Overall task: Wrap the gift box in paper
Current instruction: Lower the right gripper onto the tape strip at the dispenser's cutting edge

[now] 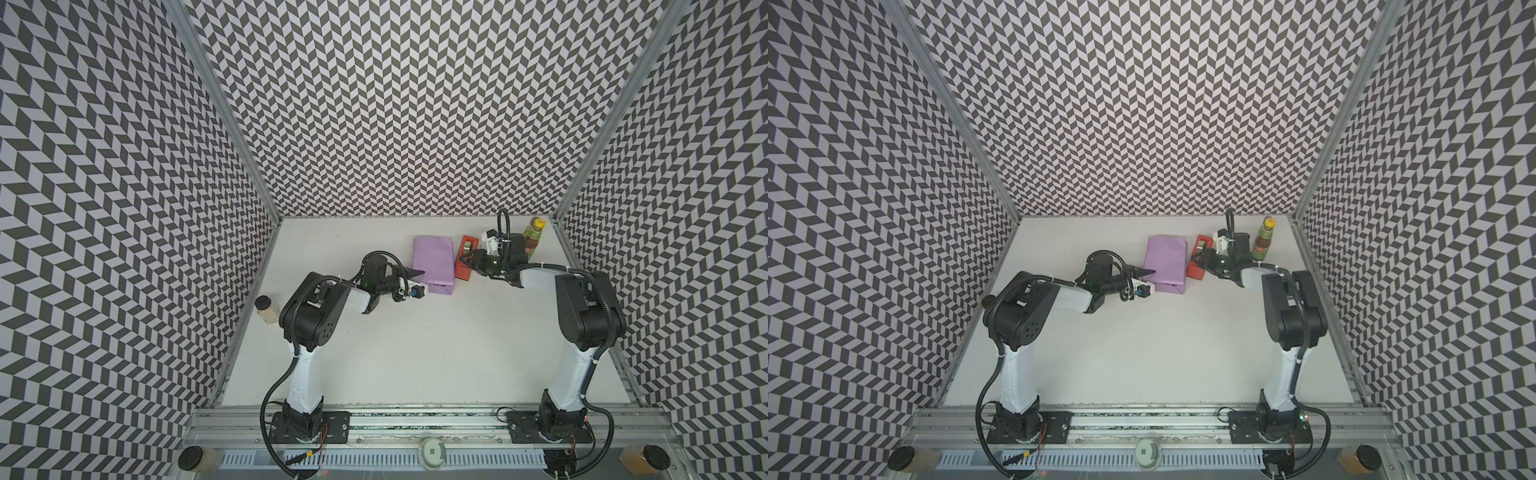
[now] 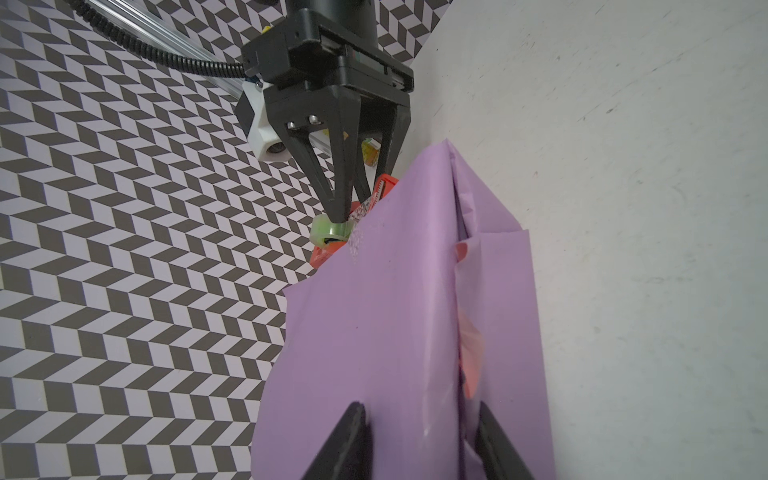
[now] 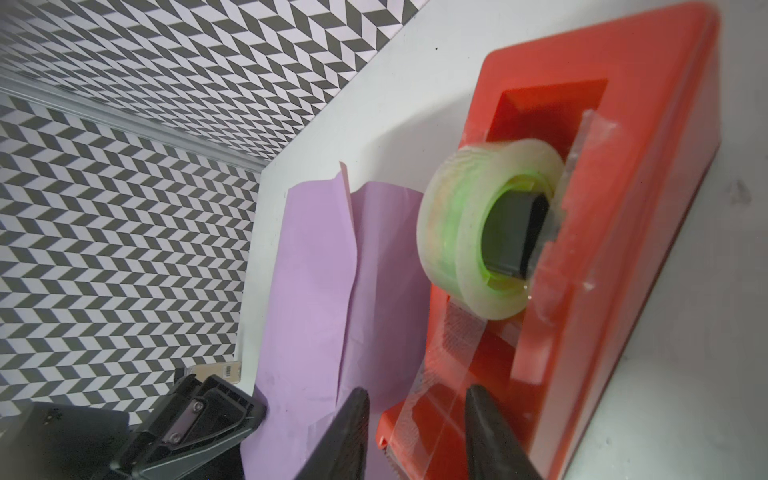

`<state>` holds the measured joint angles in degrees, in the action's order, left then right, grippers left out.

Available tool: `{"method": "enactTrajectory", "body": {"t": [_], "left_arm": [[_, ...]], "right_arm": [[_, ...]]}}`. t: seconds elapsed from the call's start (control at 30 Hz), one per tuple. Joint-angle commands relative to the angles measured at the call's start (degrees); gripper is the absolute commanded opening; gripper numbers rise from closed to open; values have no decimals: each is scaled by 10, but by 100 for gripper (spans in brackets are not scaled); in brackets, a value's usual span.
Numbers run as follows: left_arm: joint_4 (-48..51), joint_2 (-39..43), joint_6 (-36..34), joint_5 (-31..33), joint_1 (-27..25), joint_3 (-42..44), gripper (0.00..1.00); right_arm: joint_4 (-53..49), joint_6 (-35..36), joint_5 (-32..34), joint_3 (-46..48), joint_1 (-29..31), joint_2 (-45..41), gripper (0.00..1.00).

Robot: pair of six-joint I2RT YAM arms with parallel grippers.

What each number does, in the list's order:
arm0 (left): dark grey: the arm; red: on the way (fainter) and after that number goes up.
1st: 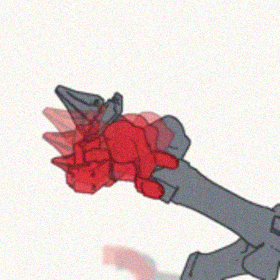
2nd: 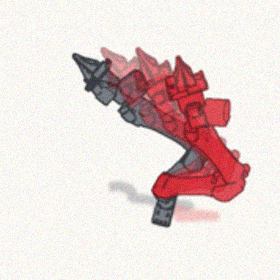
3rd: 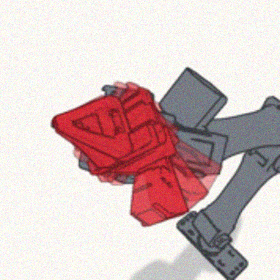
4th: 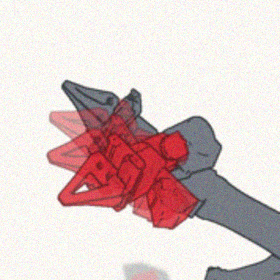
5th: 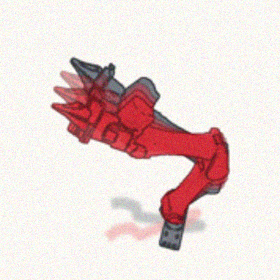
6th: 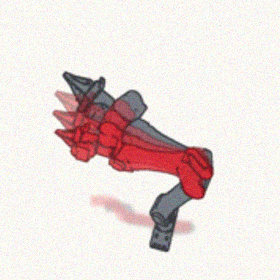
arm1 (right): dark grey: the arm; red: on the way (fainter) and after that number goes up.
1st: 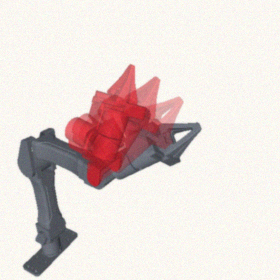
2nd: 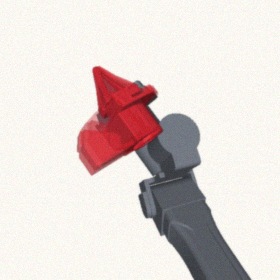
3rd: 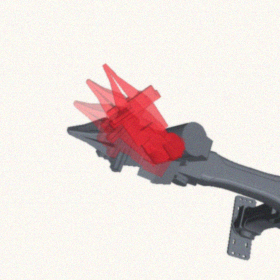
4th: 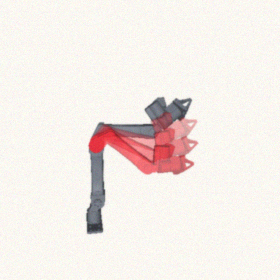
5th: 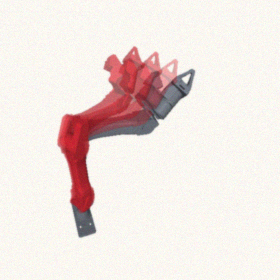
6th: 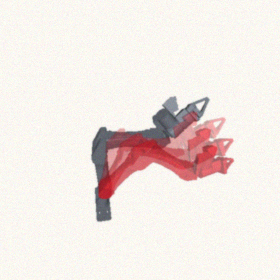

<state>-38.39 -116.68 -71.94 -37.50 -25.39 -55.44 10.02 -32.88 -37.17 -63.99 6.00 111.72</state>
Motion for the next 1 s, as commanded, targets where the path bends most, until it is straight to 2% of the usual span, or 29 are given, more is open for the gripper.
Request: {"method": "enactTrajectory", "body": {"t": [0.0, 0.33, 0.7, 0.97], "left_arm": [[71, -21, -6, 34, -3, 3, 42], [74, -21, -7, 36, -3, 4, 42], [90, -23, -14, 37, -2, -1, 41], [96, -25, -16, 39, -3, -2, 41]], "right_arm": [[45, -34, -5, 2, -7, 18, 36], [123, -106, -29, 26, -12, 30, 23], [161, -136, -32, 41, -14, 24, 3], [189, -162, -41, 53, -19, 18, 0]]}}
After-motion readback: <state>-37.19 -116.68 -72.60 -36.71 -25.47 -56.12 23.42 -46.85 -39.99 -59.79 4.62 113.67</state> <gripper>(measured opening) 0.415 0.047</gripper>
